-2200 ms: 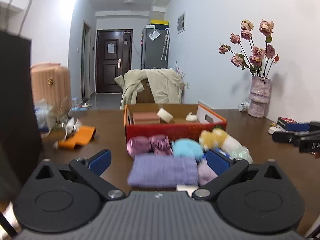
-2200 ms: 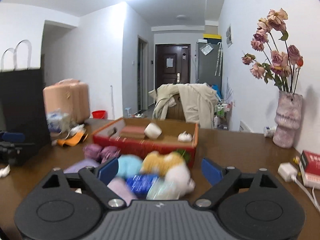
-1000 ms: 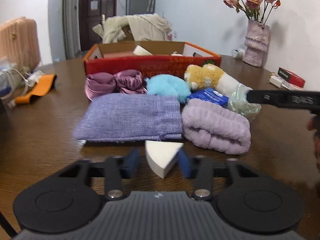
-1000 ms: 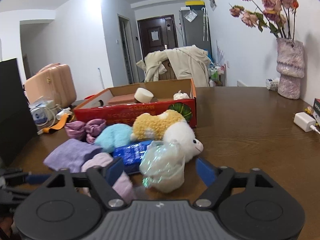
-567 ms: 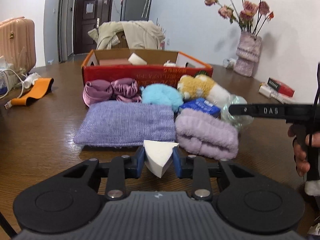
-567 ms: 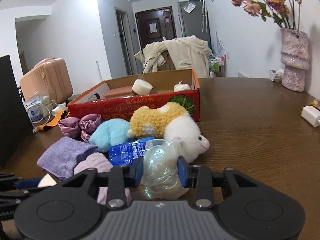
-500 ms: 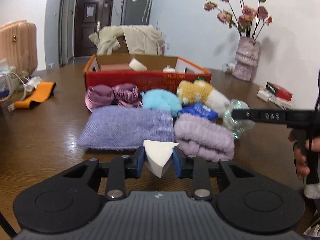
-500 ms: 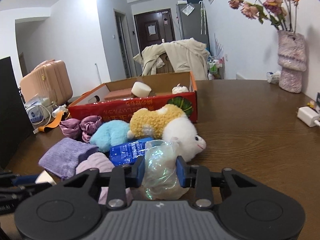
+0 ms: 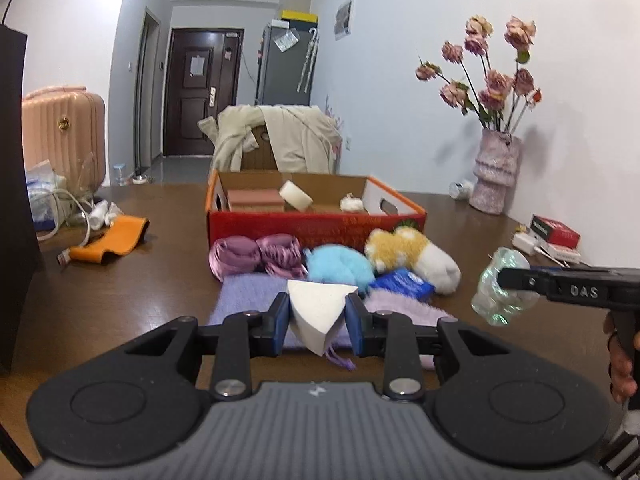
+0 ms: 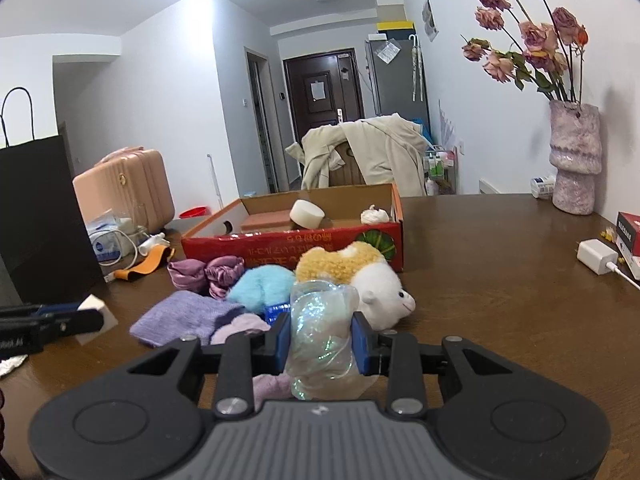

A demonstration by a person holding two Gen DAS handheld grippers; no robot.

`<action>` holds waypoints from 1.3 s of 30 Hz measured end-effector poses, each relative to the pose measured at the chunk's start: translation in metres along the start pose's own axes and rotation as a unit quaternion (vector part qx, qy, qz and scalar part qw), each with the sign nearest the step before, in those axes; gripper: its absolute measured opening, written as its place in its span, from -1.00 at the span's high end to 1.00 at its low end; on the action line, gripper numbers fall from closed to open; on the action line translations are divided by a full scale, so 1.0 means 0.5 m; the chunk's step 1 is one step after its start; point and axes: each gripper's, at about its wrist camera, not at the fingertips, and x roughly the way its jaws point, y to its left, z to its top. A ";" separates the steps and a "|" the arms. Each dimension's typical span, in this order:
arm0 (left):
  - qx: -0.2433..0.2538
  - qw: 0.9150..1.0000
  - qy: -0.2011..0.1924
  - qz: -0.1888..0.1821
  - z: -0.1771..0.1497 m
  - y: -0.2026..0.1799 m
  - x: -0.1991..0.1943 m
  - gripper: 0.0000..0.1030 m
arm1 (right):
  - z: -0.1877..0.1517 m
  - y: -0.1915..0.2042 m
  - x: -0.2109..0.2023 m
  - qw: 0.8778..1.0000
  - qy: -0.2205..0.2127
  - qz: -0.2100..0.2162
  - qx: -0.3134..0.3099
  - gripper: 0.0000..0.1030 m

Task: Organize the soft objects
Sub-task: 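Place the foam wedge and plastic bag into the box, opening both grippers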

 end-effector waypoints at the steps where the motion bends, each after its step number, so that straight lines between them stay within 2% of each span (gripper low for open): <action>1: -0.001 1.000 -0.001 0.002 0.010 0.005 0.007 0.42 | 0.009 -0.001 0.003 1.000 -0.002 0.004 -0.001 0.40; 6: 0.003 1.000 -0.015 0.000 0.103 0.039 0.079 0.41 | 0.090 -0.019 0.061 0.999 -0.008 0.036 0.003 0.40; 9: 0.008 1.000 -0.008 0.017 0.174 0.069 0.163 0.41 | 0.167 -0.034 0.125 0.999 -0.010 0.051 -0.004 0.40; 12: 0.010 1.000 0.014 0.023 0.239 0.101 0.266 0.41 | 0.253 -0.048 0.224 0.998 0.003 0.061 -0.014 0.40; 14: 0.012 0.998 0.046 0.030 0.272 0.122 0.352 0.40 | 0.303 -0.065 0.304 0.997 0.022 0.069 -0.004 0.40; 16: 0.021 0.996 0.071 0.044 0.288 0.139 0.426 0.39 | 0.343 -0.079 0.389 0.996 0.046 0.073 0.004 0.40; 20: 0.040 0.990 0.124 0.050 0.295 0.166 0.553 0.35 | 0.402 -0.105 0.578 0.994 0.098 0.048 0.028 0.39; 23: 0.046 0.986 0.146 0.059 0.286 0.182 0.616 0.34 | 0.407 -0.115 0.704 0.986 0.145 0.047 0.066 0.38; 25: 0.051 0.985 0.153 0.066 0.279 0.187 0.639 0.28 | 0.399 -0.110 0.762 0.984 0.163 0.031 0.067 0.34; 27: 0.054 0.984 0.158 0.062 0.272 0.190 0.651 0.08 | 0.385 -0.097 0.808 0.985 0.168 0.003 0.041 0.24; 28: 0.057 0.984 0.158 0.061 0.270 0.191 0.653 0.04 | 0.380 -0.094 0.819 0.985 0.169 -0.005 0.040 0.06; 30: 0.063 0.984 0.154 0.060 0.266 0.191 0.654 0.00 | 0.372 -0.095 0.831 0.984 0.171 -0.006 0.049 -0.17; 34: 0.056 0.987 0.140 0.057 0.277 0.197 0.640 -0.04 | 0.382 -0.096 0.805 0.986 0.158 0.000 0.048 -0.28; 39: 0.043 0.991 0.108 0.060 0.323 0.197 0.563 -0.08 | 0.435 -0.098 0.707 0.992 0.120 -0.005 0.028 -0.29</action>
